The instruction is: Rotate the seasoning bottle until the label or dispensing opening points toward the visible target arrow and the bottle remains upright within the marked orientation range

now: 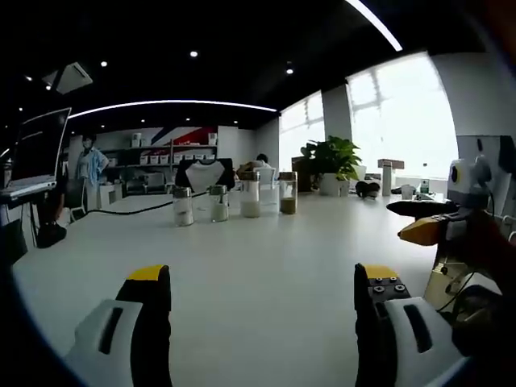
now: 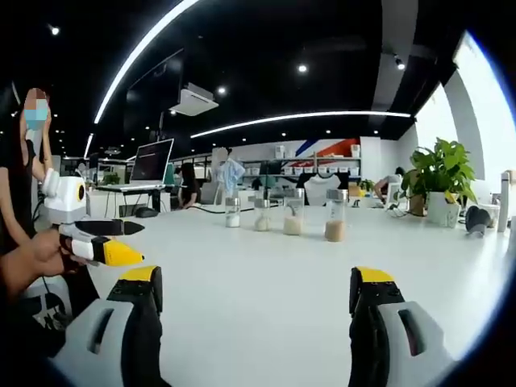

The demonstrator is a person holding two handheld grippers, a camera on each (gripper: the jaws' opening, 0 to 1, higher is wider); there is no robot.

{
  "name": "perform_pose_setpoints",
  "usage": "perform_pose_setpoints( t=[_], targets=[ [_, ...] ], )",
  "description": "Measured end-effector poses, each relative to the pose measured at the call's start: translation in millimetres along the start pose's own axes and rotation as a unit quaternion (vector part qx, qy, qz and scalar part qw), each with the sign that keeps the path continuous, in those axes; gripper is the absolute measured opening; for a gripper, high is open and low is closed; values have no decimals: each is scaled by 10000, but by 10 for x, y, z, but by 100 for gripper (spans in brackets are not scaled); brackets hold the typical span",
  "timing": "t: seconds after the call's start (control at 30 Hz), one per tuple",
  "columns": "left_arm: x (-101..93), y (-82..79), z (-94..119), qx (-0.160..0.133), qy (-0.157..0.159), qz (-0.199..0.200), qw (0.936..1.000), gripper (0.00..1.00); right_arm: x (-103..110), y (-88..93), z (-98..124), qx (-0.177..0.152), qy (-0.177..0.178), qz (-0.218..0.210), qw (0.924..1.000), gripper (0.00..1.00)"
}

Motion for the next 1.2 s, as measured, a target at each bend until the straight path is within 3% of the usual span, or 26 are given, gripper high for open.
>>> perform_pose_setpoints(
  t=[0.9,1.2],
  targets=[
    [154,56,15,38,-160,-89,9998,98,-17,-25,16,-154,-40,-125,9998,99],
    [342,28,-67,-58,-270,-103,9996,97,-42,4,21,-166,-52,-158,9997,99]
  ],
)
Point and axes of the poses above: the point that each gripper's makers call its tool centre point, and the gripper's own axes: z roughly backward along the fingers, x roughly to its left, y roughly out of its underside, the point moved 4 cm from there along z, roughly backward along the fingers, and after that the axes turned 11 degrees about -z, right-handed, at the moved point
